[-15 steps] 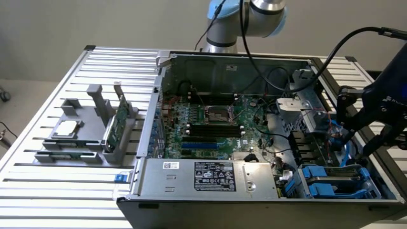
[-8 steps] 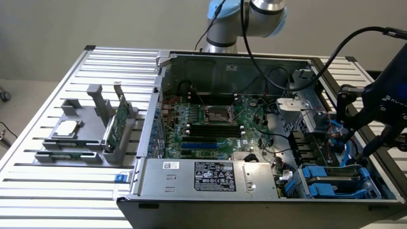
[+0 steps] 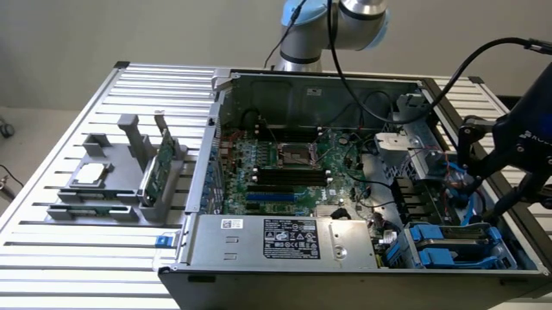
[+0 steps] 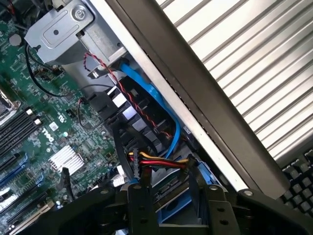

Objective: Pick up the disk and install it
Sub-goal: 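Insert the first disk wire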

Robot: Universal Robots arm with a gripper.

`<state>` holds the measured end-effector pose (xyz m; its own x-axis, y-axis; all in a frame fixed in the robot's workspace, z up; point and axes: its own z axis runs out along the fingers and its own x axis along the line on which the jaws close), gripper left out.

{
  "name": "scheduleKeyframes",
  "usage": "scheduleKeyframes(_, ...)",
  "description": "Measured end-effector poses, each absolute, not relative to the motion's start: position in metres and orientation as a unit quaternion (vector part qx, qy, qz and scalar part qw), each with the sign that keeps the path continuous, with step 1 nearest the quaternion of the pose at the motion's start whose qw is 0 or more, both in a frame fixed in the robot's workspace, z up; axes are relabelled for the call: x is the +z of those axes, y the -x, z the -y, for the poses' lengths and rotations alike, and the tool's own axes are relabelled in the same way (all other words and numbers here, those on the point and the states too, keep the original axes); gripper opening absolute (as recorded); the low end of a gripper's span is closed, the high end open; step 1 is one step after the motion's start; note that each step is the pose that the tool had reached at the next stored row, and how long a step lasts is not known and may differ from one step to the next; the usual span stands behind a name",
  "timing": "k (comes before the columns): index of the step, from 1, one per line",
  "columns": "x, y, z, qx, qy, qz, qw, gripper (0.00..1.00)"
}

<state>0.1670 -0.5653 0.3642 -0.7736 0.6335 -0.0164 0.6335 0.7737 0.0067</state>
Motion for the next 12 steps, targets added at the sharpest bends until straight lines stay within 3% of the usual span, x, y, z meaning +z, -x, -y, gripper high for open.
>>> scheduleKeyframes(12, 0.358, -0.167, 0.58, 0.001, -0.354, -0.935, 0.017, 0.44)
